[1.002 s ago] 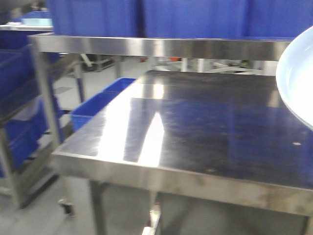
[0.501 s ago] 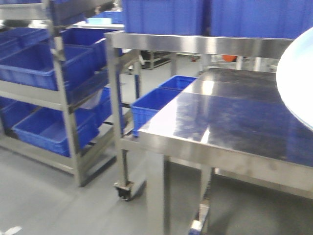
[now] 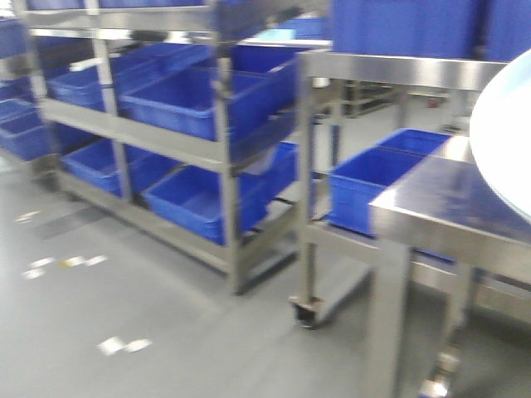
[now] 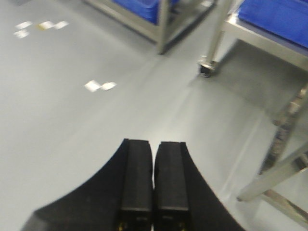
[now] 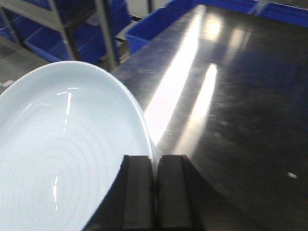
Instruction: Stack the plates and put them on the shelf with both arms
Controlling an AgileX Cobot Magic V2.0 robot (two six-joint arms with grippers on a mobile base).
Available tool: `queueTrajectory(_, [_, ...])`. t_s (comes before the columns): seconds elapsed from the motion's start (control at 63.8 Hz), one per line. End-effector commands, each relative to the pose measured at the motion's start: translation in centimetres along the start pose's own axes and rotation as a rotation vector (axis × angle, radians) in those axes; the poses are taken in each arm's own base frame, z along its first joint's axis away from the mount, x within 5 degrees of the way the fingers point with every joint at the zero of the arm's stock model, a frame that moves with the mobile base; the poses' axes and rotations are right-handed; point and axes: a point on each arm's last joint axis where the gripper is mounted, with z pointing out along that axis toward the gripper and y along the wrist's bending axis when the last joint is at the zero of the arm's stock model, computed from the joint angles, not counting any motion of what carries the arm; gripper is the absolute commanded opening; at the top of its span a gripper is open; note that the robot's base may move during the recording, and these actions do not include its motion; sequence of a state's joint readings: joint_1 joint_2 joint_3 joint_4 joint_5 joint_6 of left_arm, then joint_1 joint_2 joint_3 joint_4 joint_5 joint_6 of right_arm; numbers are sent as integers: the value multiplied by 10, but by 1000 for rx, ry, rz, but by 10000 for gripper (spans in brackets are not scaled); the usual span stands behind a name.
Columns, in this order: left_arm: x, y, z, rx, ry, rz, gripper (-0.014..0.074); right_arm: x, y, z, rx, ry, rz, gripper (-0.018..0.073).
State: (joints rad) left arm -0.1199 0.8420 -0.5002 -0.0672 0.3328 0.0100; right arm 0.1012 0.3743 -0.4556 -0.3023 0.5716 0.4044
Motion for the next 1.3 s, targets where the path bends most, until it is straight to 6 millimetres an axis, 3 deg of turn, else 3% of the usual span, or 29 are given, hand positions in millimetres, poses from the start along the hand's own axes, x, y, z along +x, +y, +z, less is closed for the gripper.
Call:
queueTrajectory(0.0, [-16,0,-4,0,-110,-16,86,-16,3,-5,-27,-111,-3,28])
queueTrajectory(1.284, [-16,0,-4,0,-110,-16,86,-16,3,-5,-27,-111,-3,28])
